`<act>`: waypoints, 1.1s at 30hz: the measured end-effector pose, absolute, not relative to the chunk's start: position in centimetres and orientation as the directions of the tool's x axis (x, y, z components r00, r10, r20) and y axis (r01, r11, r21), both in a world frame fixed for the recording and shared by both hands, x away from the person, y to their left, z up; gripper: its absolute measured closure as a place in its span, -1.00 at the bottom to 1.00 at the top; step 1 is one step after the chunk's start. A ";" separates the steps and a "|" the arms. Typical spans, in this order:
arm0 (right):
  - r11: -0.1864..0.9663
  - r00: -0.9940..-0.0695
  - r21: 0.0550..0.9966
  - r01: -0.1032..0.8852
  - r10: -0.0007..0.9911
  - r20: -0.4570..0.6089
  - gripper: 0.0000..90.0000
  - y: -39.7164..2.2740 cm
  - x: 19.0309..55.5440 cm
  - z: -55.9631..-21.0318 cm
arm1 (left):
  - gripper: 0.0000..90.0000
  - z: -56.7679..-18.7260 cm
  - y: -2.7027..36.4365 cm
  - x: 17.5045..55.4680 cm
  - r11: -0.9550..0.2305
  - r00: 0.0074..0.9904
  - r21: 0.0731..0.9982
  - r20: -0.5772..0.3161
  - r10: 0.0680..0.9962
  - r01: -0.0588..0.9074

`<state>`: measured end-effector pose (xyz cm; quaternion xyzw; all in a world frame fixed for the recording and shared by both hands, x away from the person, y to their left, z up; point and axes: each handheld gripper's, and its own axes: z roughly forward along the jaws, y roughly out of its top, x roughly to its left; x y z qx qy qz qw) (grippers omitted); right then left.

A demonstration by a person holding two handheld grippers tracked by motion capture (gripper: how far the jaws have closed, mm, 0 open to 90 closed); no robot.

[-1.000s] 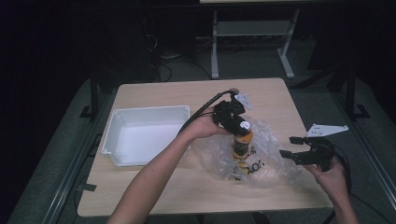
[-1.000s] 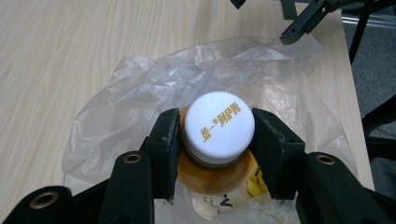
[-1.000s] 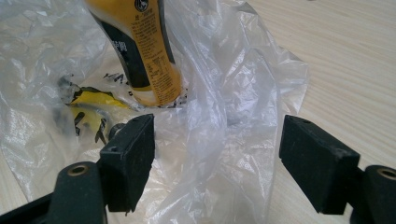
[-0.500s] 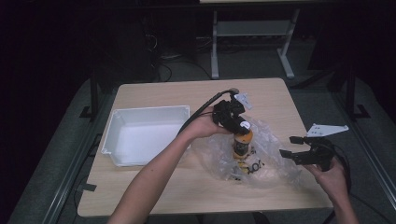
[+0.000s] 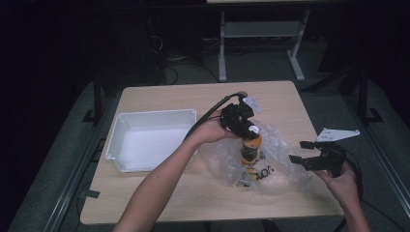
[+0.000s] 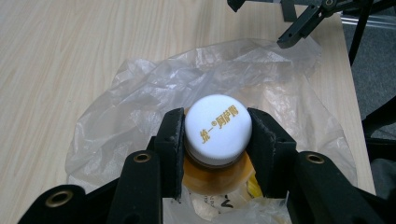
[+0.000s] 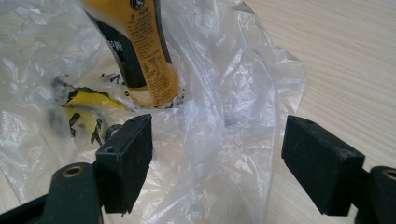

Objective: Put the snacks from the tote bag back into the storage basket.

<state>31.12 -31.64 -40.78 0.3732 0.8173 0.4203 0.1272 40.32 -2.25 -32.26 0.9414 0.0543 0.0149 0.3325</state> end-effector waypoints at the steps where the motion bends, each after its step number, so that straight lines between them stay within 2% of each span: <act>1: 0.364 -0.689 0.783 0.505 0.717 0.111 -0.48 -31.6 31.2 -40.8 | 0.31 -32.3 -2.3 40.3 -0.773 0.994 0.628 -0.008 0.113 0.093; 16: 0.362 -0.677 0.778 0.514 0.728 0.108 -0.59 -31.7 31.4 -41.0 | 0.31 -32.1 -2.7 40.2 -0.781 0.993 0.617 0.008 0.121 0.090; 33: 0.358 -0.672 0.778 0.517 0.732 0.110 -0.59 -31.9 31.3 -41.0 | 0.31 -30.2 -3.4 39.9 -0.766 0.993 0.639 0.030 0.115 0.069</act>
